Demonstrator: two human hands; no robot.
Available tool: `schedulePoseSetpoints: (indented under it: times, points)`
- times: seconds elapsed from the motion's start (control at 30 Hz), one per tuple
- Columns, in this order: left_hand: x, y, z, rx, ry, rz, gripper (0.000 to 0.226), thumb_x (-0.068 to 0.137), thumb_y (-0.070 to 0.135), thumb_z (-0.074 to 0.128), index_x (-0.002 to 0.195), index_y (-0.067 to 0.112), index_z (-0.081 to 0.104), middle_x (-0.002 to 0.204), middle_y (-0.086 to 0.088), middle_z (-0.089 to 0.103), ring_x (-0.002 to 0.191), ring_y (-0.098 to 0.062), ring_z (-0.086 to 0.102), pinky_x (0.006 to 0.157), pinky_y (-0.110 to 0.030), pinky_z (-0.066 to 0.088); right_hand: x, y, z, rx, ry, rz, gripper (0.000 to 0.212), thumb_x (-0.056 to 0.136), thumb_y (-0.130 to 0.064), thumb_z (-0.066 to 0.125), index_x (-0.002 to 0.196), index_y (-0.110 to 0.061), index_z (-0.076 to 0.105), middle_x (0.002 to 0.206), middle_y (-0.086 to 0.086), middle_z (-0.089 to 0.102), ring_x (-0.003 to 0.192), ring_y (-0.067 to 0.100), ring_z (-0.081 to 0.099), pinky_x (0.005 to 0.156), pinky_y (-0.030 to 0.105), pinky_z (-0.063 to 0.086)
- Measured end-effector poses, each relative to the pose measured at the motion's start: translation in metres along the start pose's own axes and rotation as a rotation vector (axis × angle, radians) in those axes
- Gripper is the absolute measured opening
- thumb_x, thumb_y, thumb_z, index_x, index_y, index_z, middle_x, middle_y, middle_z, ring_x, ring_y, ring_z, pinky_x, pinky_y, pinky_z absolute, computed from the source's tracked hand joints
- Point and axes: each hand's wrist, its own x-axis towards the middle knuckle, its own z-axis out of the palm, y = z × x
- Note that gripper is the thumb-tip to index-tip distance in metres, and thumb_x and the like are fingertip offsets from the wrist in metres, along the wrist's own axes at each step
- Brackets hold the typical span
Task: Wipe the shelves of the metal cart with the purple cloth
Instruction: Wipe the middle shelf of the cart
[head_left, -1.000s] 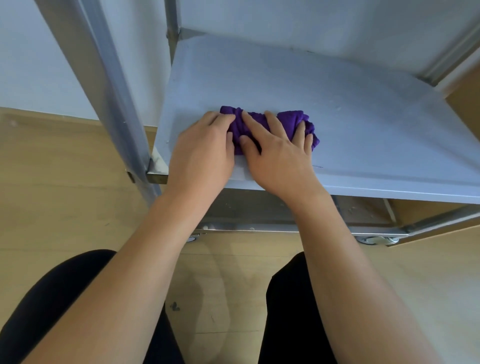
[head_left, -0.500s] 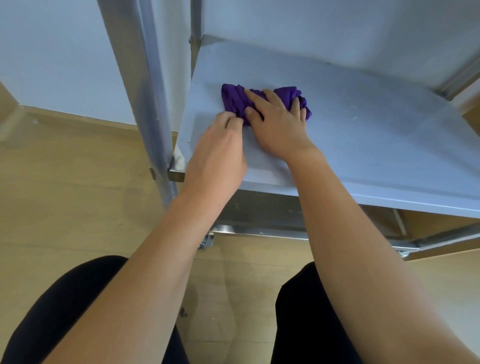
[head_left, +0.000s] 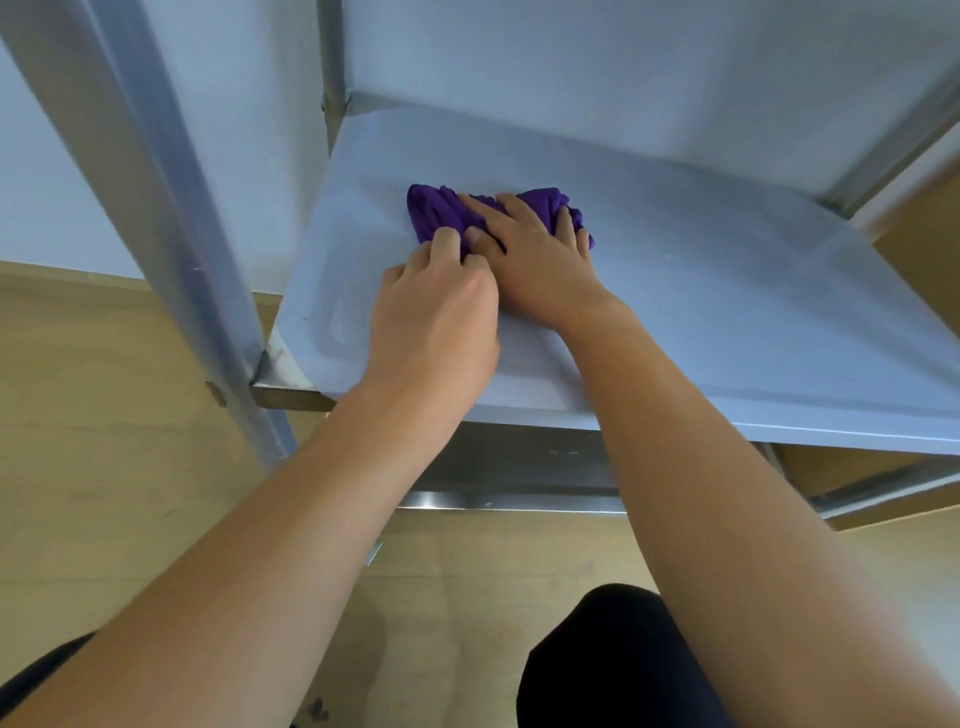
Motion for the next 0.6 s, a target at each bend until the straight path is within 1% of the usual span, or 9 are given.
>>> schedulePoseSetpoints:
  times: [0.1,0.2,0.27,0.33,0.4,0.43,0.53,0.57,0.6]
  points:
    - [0.012,0.011,0.007,0.006,-0.015,0.021,0.035,0.089,0.007,0.05,0.125,0.005,0.053,0.122,-0.011,0.047,0.106,-0.03,0.051,0.081,-0.036,0.035,0.006,0.02,-0.004,-0.002,-0.007,0.012,0.047,0.102,-0.047,0.026,0.148,-0.054,0.021,0.159,-0.015,0.019,0.147,0.045,0.0,0.119,0.055,-0.001]
    - [0.029,0.029,0.014,-0.019,-0.041,0.04,0.03,0.091,0.009,0.049,0.12,0.006,0.055,0.121,-0.01,0.047,0.104,-0.032,0.05,0.075,-0.033,0.026,0.008,0.047,-0.011,-0.028,0.0,0.041,0.046,0.102,-0.047,0.025,0.148,-0.053,0.022,0.16,-0.015,0.018,0.148,0.045,0.0,0.119,0.055,-0.001]
    - [0.036,0.046,0.021,-0.038,-0.054,0.069,0.028,0.091,0.009,0.049,0.118,0.007,0.057,0.121,-0.01,0.048,0.104,-0.032,0.051,0.075,-0.032,0.024,0.006,0.067,-0.018,-0.042,0.006,0.064,0.047,0.102,-0.046,0.025,0.148,-0.052,0.021,0.161,-0.013,0.016,0.148,0.044,0.001,0.119,0.055,-0.001]
    - [0.04,0.063,0.03,-0.06,-0.061,0.095,0.028,0.091,0.011,0.049,0.118,0.008,0.057,0.121,-0.009,0.049,0.105,-0.032,0.052,0.076,-0.034,0.028,0.002,0.088,-0.026,-0.028,0.011,0.098,0.047,0.102,-0.045,0.026,0.149,-0.052,0.021,0.161,-0.013,0.015,0.148,0.044,0.001,0.119,0.054,-0.001]
    - [0.046,0.078,0.039,-0.087,-0.059,0.126,0.03,0.092,0.013,0.048,0.119,0.009,0.058,0.122,-0.008,0.049,0.107,-0.033,0.053,0.081,-0.037,0.034,0.001,0.111,-0.032,-0.014,0.017,0.133,0.047,0.102,-0.046,0.025,0.148,-0.052,0.021,0.162,-0.013,0.015,0.148,0.043,0.0,0.119,0.053,-0.002]
    - [0.049,0.086,0.044,-0.099,-0.063,0.142,0.03,0.092,0.014,0.047,0.119,0.01,0.058,0.122,-0.008,0.05,0.107,-0.033,0.053,0.084,-0.038,0.036,0.001,0.123,-0.035,-0.022,0.006,0.143,0.048,0.1,-0.05,0.023,0.148,-0.051,0.022,0.162,-0.012,0.014,0.149,0.042,0.0,0.12,0.054,-0.003]
    - [0.055,0.106,0.057,-0.117,-0.07,0.181,0.028,0.092,0.017,0.047,0.117,0.012,0.06,0.122,-0.006,0.051,0.108,-0.032,0.053,0.087,-0.039,0.036,0.003,0.154,-0.04,-0.123,-0.038,0.09,0.066,0.084,-0.064,0.012,0.146,-0.048,0.027,0.163,-0.009,0.014,0.15,0.036,0.003,0.117,0.062,0.0]
    - [0.055,0.112,0.062,-0.124,-0.067,0.194,0.028,0.092,0.018,0.048,0.116,0.012,0.061,0.123,-0.006,0.051,0.109,-0.032,0.053,0.088,-0.039,0.037,0.003,0.163,-0.041,-0.132,-0.033,0.087,0.067,0.082,-0.064,0.01,0.145,-0.049,0.028,0.162,-0.009,0.016,0.15,0.036,0.005,0.117,0.062,0.001]
    - [0.054,0.116,0.067,-0.131,-0.062,0.203,0.029,0.091,0.019,0.048,0.116,0.013,0.061,0.125,-0.005,0.051,0.11,-0.032,0.052,0.09,-0.04,0.037,0.002,0.17,-0.042,-0.12,-0.022,0.106,0.063,0.085,-0.062,0.01,0.145,-0.051,0.027,0.161,-0.011,0.017,0.15,0.037,0.007,0.118,0.06,0.002]
